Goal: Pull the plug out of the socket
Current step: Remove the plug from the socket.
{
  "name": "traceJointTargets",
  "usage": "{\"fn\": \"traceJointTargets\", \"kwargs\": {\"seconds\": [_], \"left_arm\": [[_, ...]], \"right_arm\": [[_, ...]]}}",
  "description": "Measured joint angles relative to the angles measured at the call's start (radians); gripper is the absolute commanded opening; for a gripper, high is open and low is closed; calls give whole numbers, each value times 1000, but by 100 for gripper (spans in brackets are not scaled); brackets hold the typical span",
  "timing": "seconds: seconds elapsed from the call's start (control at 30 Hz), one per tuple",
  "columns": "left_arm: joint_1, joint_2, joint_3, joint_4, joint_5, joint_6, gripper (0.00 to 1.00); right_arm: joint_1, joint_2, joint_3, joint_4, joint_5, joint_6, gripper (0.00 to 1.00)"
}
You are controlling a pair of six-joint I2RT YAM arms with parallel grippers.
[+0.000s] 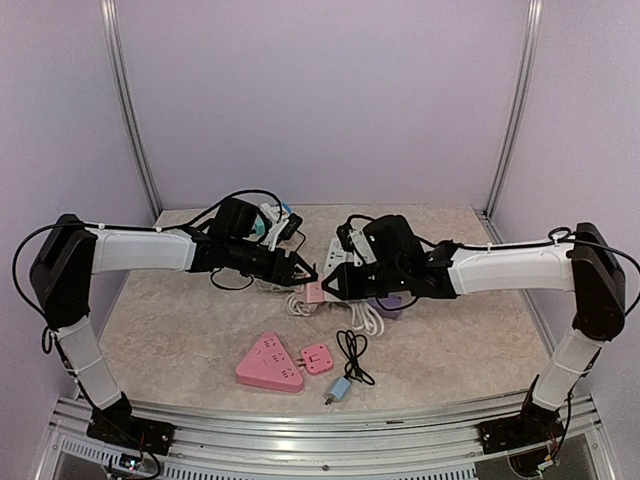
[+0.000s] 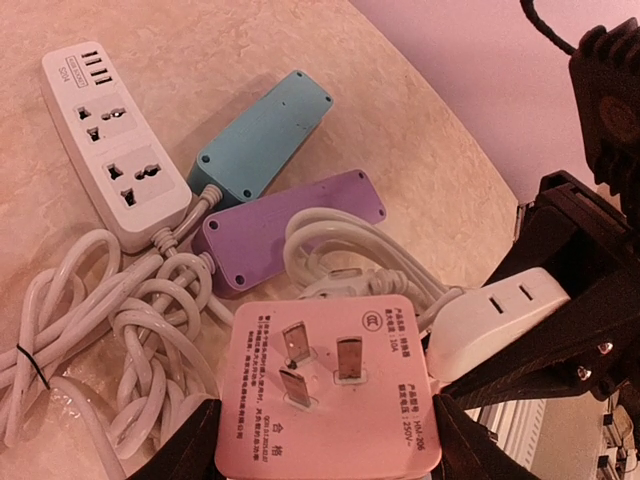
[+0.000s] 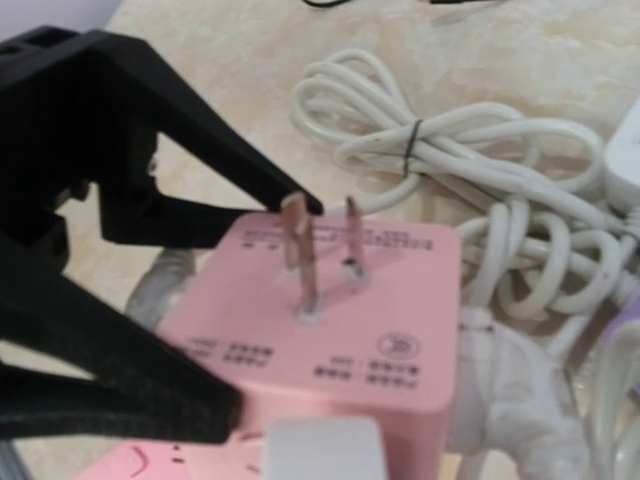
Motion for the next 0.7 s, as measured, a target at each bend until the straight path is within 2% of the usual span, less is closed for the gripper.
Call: {"fn": "traceJointTargets", "kwargs": {"seconds": [0.33,0.7], "left_arm": [[0,0,0,-1,-17,-9,34],[0,0,1,0,-21,-9,34]], "right_arm": [[40,39,115,-167,130,-18,0],[55,40,122,-179,180,-19,0]]}}
